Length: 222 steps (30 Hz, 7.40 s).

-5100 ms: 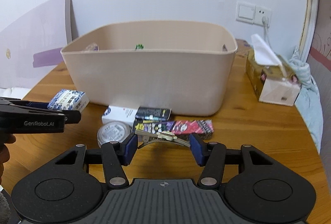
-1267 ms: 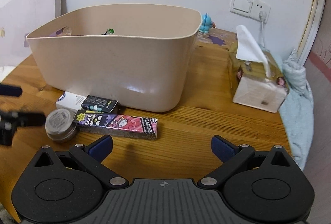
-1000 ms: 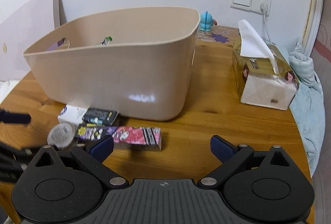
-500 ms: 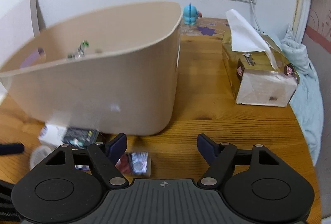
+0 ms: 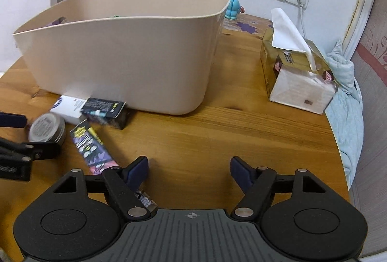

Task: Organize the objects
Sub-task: 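Move both tools back toward the metal tin and pink cartoon box, then grasp the round metal tin with the left tool while the right tool grasps the pink cartoon box, then carry the metal tin and pink cartoon box over the bin with both tools, then open both tools to drop the tin and pink box into the bin, then move both tools back toward the white box and dark small box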

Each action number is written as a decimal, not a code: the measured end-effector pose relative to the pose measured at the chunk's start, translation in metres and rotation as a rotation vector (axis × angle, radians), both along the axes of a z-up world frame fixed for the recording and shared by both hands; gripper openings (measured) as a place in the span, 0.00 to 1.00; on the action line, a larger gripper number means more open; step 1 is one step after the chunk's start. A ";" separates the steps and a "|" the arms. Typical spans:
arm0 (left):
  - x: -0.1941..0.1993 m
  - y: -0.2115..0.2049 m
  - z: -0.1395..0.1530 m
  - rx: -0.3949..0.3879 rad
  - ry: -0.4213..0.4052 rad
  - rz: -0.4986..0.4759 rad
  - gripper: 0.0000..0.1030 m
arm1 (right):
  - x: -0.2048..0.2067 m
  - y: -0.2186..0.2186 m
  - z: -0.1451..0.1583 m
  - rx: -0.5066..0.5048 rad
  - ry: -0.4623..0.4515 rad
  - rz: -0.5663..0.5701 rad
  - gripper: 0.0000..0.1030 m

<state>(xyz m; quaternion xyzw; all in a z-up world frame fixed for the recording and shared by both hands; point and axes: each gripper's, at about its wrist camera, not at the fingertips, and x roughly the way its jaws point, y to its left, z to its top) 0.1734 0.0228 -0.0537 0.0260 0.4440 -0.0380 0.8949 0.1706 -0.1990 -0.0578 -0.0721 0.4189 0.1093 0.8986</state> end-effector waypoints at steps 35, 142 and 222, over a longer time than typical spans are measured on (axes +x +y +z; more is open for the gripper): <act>-0.014 0.012 -0.005 -0.016 -0.101 -0.045 0.64 | -0.013 0.052 -0.004 0.045 0.005 0.189 0.41; 0.090 -0.014 0.070 0.053 -0.287 0.011 0.69 | 0.088 0.054 0.070 0.045 -0.222 0.041 0.39; 0.027 0.028 0.012 -0.054 -0.113 0.136 0.87 | 0.032 0.027 -0.016 0.100 -0.032 -0.035 0.90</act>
